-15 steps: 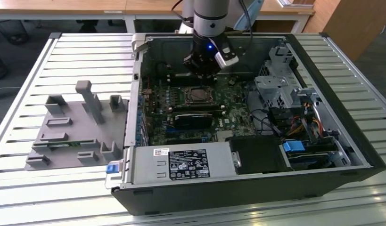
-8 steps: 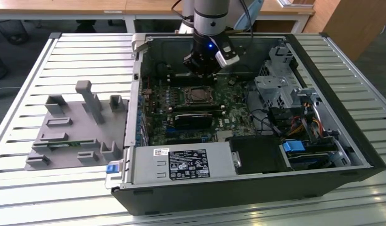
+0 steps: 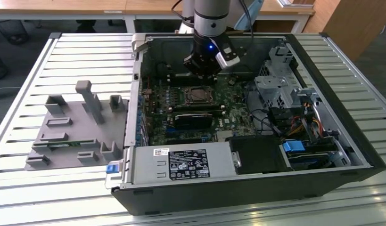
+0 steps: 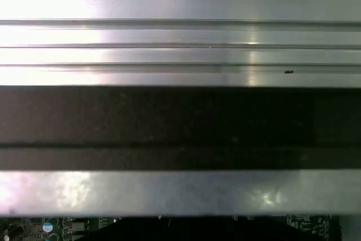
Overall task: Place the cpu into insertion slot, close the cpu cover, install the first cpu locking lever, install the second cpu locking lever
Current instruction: 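Install the first cpu locking lever, then install the second cpu locking lever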
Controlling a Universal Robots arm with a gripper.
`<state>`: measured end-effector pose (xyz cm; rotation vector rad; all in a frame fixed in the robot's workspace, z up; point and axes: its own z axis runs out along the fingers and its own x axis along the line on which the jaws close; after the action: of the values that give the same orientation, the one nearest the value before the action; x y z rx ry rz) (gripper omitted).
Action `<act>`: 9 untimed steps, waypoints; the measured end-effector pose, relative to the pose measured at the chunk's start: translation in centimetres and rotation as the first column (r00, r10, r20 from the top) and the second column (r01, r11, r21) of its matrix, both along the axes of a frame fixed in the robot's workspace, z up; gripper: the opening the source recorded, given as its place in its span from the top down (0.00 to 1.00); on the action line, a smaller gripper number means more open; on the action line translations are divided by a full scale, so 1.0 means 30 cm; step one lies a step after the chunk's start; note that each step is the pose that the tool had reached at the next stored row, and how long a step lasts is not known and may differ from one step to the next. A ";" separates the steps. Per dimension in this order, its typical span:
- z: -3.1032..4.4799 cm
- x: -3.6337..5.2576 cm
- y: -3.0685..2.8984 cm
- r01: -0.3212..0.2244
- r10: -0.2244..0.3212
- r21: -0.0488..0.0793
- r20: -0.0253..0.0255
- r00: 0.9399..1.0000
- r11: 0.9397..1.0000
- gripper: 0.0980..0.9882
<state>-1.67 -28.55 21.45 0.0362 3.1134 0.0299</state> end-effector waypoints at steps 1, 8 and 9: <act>0.000 0.000 -0.002 0.000 0.000 0.000 0.000 1.000 1.000 0.99; 0.000 0.002 -0.010 0.000 0.000 0.000 0.000 1.000 1.000 0.99; 0.000 0.002 -0.011 0.000 0.000 0.000 0.000 1.000 1.000 0.99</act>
<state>-1.62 -28.89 21.45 0.0362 3.1134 0.0298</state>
